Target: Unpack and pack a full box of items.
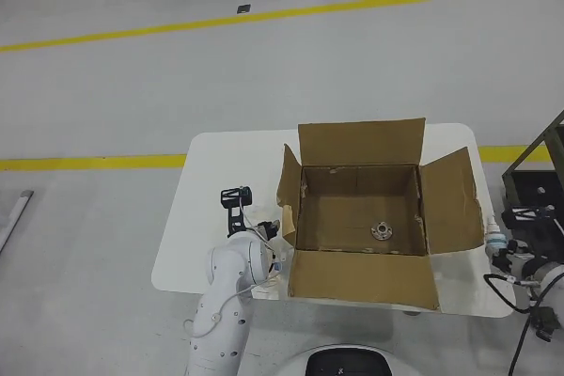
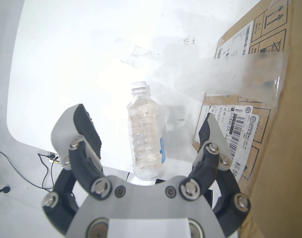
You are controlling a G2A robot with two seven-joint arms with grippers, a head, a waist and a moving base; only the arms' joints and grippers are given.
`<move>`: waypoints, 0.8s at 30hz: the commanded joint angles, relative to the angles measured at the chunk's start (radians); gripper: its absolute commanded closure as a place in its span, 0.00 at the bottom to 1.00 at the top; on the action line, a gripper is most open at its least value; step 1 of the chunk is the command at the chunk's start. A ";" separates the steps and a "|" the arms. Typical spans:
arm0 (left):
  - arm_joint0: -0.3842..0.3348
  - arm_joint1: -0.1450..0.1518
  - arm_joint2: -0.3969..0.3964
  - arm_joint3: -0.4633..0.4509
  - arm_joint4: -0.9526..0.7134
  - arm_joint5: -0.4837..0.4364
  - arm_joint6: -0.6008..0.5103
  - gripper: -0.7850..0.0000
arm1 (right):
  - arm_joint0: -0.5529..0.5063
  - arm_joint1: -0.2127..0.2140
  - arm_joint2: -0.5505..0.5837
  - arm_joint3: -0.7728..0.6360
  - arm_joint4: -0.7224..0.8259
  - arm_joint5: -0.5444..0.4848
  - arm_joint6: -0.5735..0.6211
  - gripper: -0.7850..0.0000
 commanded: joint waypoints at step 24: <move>0.000 0.000 0.000 0.000 0.000 0.000 0.000 0.00 | 0.109 0.007 -0.159 0.206 -0.095 -0.045 0.017 0.60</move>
